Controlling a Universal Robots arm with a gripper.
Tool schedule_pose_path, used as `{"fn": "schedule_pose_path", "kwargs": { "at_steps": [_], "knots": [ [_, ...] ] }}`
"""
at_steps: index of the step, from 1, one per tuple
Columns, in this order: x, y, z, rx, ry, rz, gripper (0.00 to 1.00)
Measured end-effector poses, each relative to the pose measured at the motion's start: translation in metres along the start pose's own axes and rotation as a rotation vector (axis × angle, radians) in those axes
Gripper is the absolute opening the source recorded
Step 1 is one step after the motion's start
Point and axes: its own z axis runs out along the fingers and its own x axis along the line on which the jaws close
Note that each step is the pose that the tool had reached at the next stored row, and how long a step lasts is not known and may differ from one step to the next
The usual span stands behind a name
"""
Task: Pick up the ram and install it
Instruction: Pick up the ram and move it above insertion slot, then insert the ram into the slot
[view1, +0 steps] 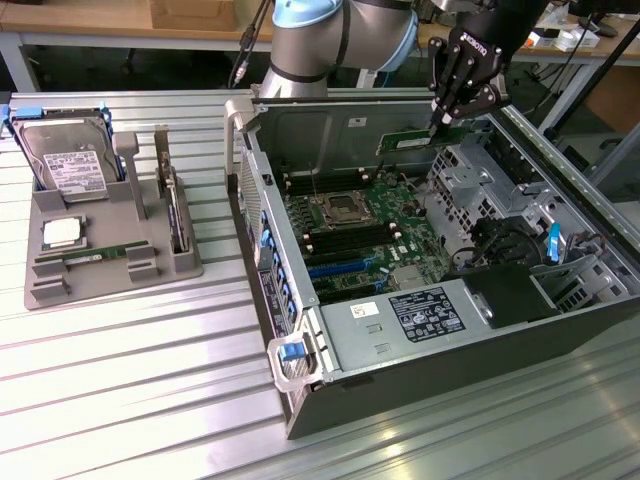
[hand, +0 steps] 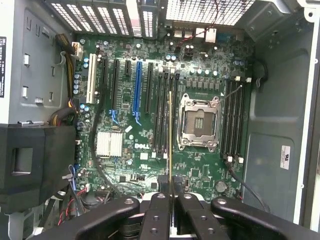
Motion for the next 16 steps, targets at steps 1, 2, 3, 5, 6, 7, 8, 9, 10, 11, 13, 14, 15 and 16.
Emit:
{"fn": "schedule_pose_path", "kwargs": {
  "at_steps": [1,2,3,5,6,7,8,9,10,11,13,14,15,16],
  "knots": [
    [0.0,0.0,0.0,0.0,0.0,0.0,0.12],
    [0.0,0.0,0.0,0.0,0.0,0.0,0.12],
    [0.0,0.0,0.0,0.0,0.0,0.0,0.12],
    [0.0,0.0,0.0,0.0,0.0,0.0,0.12],
    [0.0,0.0,0.0,0.0,0.0,0.0,0.12],
    [0.0,0.0,0.0,0.0,0.0001,0.0,0.12],
    [0.0,-0.0001,0.0004,0.0,0.0,0.0,0.12],
    [0.0,-0.0001,0.0011,0.0,-0.0001,0.0,0.12],
    [0.0,-0.0001,0.0017,0.0,0.0,0.0,0.12],
    [0.0,-0.0001,0.0022,0.0,0.0,0.0,0.12],
    [0.0001,-0.0002,0.004,0.0,0.0,0.0,0.12],
    [0.0001,-0.0003,0.0046,0.0,0.0001,0.0,0.12],
    [0.0001,-0.0003,0.0062,0.0,0.0001,0.0,0.12],
    [0.0002,-0.0004,0.0072,0.0,0.0,0.0,0.12]
  ]
}}
